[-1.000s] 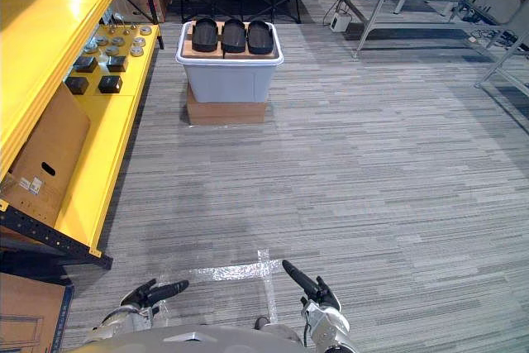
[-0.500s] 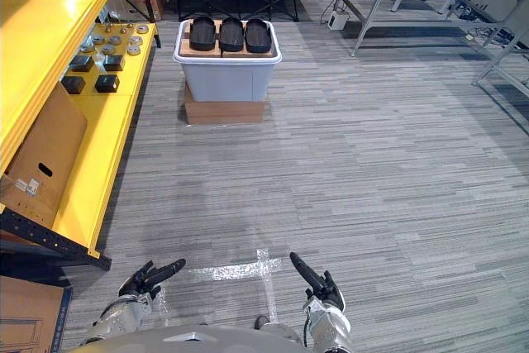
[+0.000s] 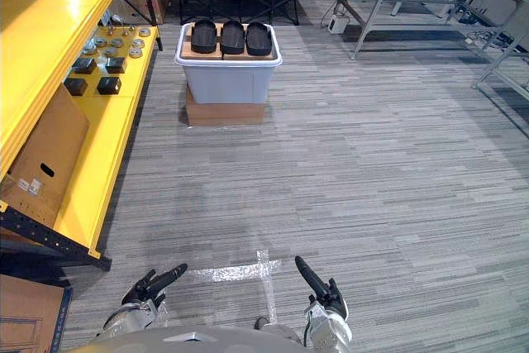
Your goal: Walk over and take three plastic housings, then place them on the shelf
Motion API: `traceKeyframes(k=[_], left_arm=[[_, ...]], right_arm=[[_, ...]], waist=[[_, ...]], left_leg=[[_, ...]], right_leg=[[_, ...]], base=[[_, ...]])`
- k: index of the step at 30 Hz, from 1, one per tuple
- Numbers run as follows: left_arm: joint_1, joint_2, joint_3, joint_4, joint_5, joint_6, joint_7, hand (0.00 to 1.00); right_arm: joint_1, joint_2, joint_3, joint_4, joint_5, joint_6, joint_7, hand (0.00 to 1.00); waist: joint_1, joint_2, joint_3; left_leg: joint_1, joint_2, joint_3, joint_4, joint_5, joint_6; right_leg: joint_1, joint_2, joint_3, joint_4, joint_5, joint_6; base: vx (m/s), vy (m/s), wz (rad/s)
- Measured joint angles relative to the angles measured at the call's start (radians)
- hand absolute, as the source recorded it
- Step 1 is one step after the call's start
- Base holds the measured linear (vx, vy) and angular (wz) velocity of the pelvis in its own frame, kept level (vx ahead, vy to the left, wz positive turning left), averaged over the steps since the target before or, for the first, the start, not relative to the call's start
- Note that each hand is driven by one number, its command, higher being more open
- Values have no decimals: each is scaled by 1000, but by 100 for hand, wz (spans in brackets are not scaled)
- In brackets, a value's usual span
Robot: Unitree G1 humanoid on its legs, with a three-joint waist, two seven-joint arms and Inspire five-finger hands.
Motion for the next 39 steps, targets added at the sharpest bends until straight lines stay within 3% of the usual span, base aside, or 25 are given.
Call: traceKeyframes(k=[14,16,18,20,22,25,28,30,32,33,34,36,37,39], left_arm=[[20,1,20,40,25,-4,-3,100],[18,1,18,39,31,-7,-10,100],[-6,2,12,40,58,-7,-13,100],[-15,9,3,42,58,-12,-14,100],[-12,16,-1,43,56,-12,-13,100],[-21,17,0,68,53,-12,-15,100],[-36,15,13,80,52,-12,-16,100],[-43,13,19,79,52,-12,-16,100],[-21,-4,57,79,42,-11,-13,100],[-13,-10,65,79,42,-11,-14,100],[-20,-33,126,56,42,-4,-21,100],[-23,-47,158,44,38,-14,-18,100],[-31,-49,158,40,29,-15,-21,100],[-37,-50,145,41,21,-16,-26,100]], right_arm=[[4,-1,0,47,-38,15,9,100],[-4,0,1,47,-39,15,12,100],[-33,-2,3,46,-39,15,13,100],[-32,0,14,47,-39,16,20,100],[-10,0,25,53,-44,24,34,100],[11,-2,21,55,-48,35,49,100],[57,-2,0,59,-89,36,56,100],[89,6,-8,87,-86,41,61,100],[97,-3,-39,97,-86,60,61,100],[96,-4,-39,97,-89,62,61,100],[87,-12,-44,93,-110,63,65,100],[83,-23,-43,84,-123,62,64,100],[79,-29,-45,89,-123,62,62,100],[61,-29,-47,94,-121,52,63,100]], waist=[[0,-7,-5],[2,-9,5],[3,-4,57],[0,-4,96],[2,-10,94],[-4,-4,97],[-10,-12,98],[-16,-20,95],[-29,9,65],[-26,15,62],[-23,31,58],[-9,50,69],[6,55,77],[12,45,83]], left_leg=[[16,0,11,-17,9,-1],[7,-1,20,-8,-2,12],[10,6,35,28,-20,38],[39,7,35,43,-31,59],[37,17,36,69,-50,47],[38,57,29,95,-87,32],[50,94,-19,139,-144,-13],[57,116,-67,178,-194,-45],[67,192,-98,225,-229,-91],[44,202,-100,285,-233,-100],[-91,246,-102,583,-207,-92],[-188,295,-100,813,-186,-96],[-229,308,-80,931,-201,-115],[-267,261,-19,895,-240,-110]], right_leg=[[-14,1,11,29,-5,-6],[-67,-8,18,130,-42,-13],[-181,-27,22,392,-68,3],[-250,-57,-6,543,-90,-4],[-265,-69,-26,500,-98,-16],[-280,-65,-26,296,-70,17],[-277,-57,37,184,-47,52],[-267,-57,66,219,-61,30],[-250,-4,37,267,-44,4],[-245,8,28,269,-41,-25],[-209,44,8,268,-66,-71],[-141,80,-4,236,-76,-91],[-64,99,-7,195,-84,-105],[48,91,4,131,-88,-112]], base=[[-2,0,-3],[-64,-4,-14],[-102,15,-18],[-39,49,-12],[13,56,-7],[111,-25,1],[237,-172,45],[331,-324,70],[471,-406,61],[547,-430,36],[542,-422,17],[392,-304,8],[442,-276,-2],[434,-234,-10]])
